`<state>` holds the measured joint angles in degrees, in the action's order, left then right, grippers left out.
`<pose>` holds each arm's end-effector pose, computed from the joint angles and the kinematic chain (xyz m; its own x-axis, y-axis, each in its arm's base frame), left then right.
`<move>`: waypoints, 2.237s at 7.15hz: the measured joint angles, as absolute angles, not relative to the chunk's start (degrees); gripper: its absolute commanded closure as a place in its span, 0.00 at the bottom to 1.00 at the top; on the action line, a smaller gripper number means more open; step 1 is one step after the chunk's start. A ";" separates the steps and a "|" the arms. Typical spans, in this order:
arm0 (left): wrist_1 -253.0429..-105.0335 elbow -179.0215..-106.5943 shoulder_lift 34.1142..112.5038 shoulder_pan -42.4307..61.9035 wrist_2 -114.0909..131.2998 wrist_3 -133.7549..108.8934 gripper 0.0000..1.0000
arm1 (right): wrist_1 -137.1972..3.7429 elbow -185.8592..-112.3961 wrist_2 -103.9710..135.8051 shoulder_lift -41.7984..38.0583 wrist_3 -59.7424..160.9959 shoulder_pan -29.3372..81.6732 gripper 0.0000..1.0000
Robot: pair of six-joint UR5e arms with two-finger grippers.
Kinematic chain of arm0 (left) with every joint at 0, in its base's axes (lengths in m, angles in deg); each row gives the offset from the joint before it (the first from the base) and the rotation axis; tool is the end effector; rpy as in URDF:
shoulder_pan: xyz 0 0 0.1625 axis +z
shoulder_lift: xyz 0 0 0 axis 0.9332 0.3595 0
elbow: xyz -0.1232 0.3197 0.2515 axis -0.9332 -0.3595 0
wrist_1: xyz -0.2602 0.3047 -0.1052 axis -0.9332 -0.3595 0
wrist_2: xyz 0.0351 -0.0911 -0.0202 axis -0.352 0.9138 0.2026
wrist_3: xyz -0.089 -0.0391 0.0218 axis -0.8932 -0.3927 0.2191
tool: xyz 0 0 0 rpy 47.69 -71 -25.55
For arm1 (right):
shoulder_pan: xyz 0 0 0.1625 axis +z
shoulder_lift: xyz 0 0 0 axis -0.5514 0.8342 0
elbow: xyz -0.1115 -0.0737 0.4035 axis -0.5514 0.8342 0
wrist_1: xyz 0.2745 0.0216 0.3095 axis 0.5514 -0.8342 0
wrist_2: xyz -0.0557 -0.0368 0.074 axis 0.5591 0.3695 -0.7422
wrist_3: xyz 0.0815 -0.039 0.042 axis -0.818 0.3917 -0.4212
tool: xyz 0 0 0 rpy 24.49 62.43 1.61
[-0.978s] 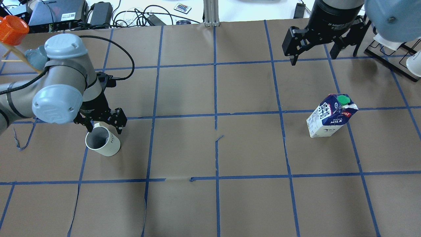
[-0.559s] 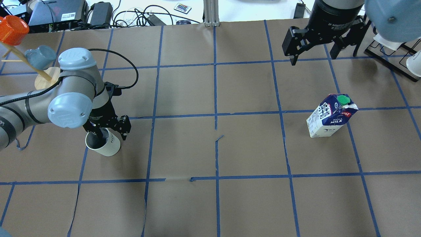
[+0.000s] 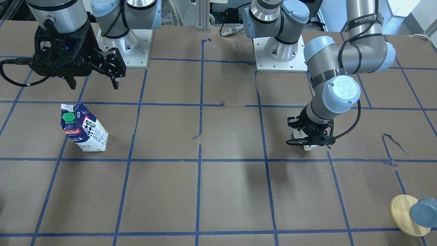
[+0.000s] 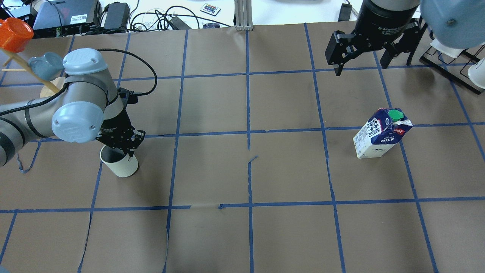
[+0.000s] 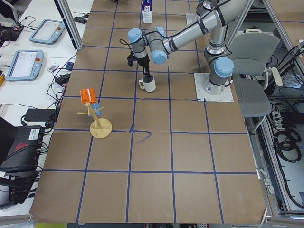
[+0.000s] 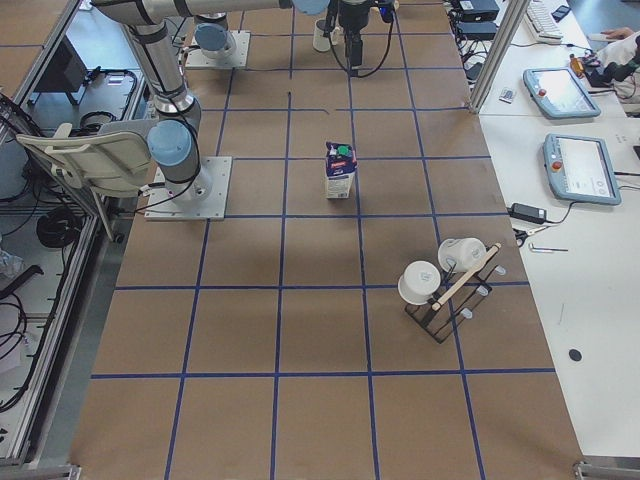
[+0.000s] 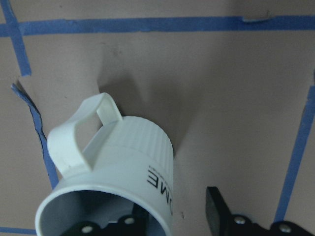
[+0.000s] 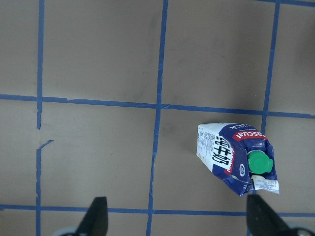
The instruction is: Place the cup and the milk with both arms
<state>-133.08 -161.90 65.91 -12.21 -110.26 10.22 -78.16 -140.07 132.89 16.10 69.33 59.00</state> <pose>-0.0426 -0.5099 0.2505 -0.9956 0.0088 -0.0933 -0.0132 0.9724 0.2328 0.1484 -0.5052 0.5185 -0.9944 -0.0786 0.0703 -0.0811 0.9961 -0.0341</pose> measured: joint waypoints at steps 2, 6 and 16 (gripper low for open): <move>-134.67 -158.02 66.13 -13.93 -106.29 5.67 1.00 | -78.20 -140.07 132.89 16.10 69.34 59.00 0.00; -137.27 -153.50 68.12 -35.62 -99.64 -19.16 1.00 | -78.07 -140.12 133.00 16.08 69.89 58.59 0.00; -132.88 -152.84 68.27 -48.70 -97.35 -27.61 0.00 | -89.19 -151.90 132.73 16.79 82.96 44.68 0.00</move>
